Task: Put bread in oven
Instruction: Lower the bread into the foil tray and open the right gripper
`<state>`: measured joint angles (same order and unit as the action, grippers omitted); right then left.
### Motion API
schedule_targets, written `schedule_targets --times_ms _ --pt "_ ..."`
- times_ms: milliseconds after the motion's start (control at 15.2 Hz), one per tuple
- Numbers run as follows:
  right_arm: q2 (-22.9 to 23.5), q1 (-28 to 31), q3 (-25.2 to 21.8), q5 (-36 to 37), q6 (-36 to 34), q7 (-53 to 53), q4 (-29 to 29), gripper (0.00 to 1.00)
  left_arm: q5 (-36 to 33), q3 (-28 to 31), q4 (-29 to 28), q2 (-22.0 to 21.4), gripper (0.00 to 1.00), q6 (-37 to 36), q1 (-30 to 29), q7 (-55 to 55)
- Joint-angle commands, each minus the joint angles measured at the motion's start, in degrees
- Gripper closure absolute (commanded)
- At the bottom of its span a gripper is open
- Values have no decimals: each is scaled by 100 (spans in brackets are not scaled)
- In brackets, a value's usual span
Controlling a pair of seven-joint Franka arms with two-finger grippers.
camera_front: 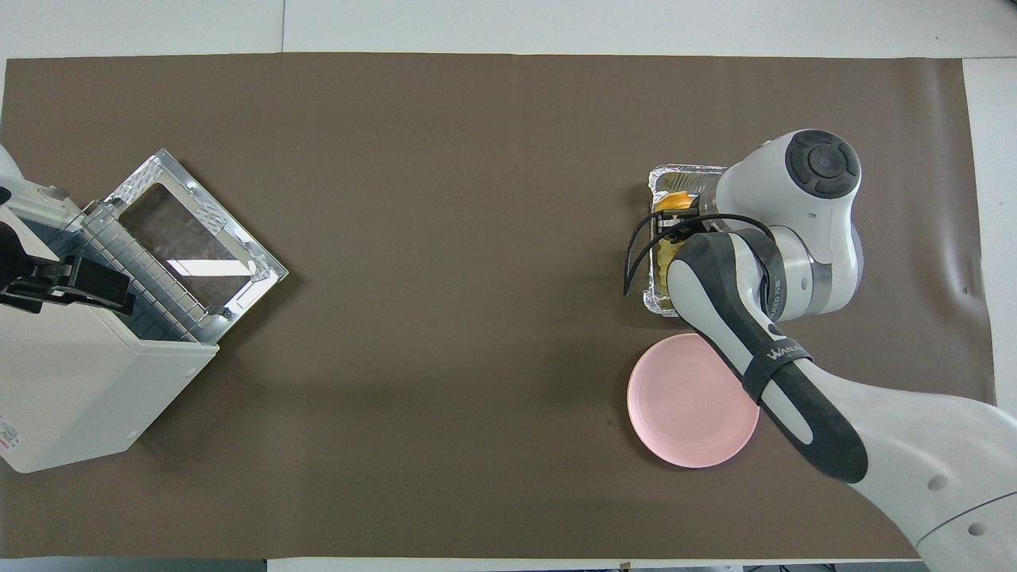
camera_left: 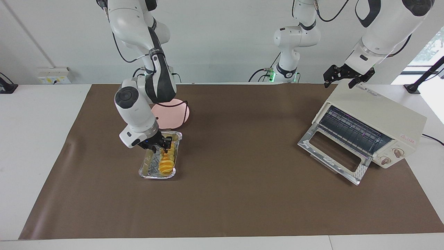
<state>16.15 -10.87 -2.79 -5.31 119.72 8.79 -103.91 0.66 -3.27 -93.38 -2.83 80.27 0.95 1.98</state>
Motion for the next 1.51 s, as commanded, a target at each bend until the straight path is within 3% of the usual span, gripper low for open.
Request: schedule_targets --times_ms 0,657,723,854,1051,1117,1249,1446 --pt "-147 365 33 -14 -212 -447 -76 0 83 -33 -75 -95 0 58 -87 56" --pt "-323 534 42 -58 893 -633 -1377 1 83 -25 -75 -95 0 58 -87 56" --pt "-323 542 42 -58 947 -651 -1439 7 83 -33 -75 -95 0 58 -87 56" --pt "-296 542 42 -58 991 -747 -1492 31 83 -33 -75 -95 0 58 -87 56" --pt "-287 551 42 -58 1185 -818 -1597 92 83 -33 -75 -95 0 58 -87 56" --pt "-287 542 42 -49 1176 -818 -1589 100 83 -33 -75 -86 0 58 -87 56" --pt "-287 542 42 -49 1159 -809 -1537 100 83 -33 -75 -95 0 58 -87 56" --pt "-279 507 77 -145 818 -774 -1011 100 83 -33 -75 -95 0 58 -87 56"
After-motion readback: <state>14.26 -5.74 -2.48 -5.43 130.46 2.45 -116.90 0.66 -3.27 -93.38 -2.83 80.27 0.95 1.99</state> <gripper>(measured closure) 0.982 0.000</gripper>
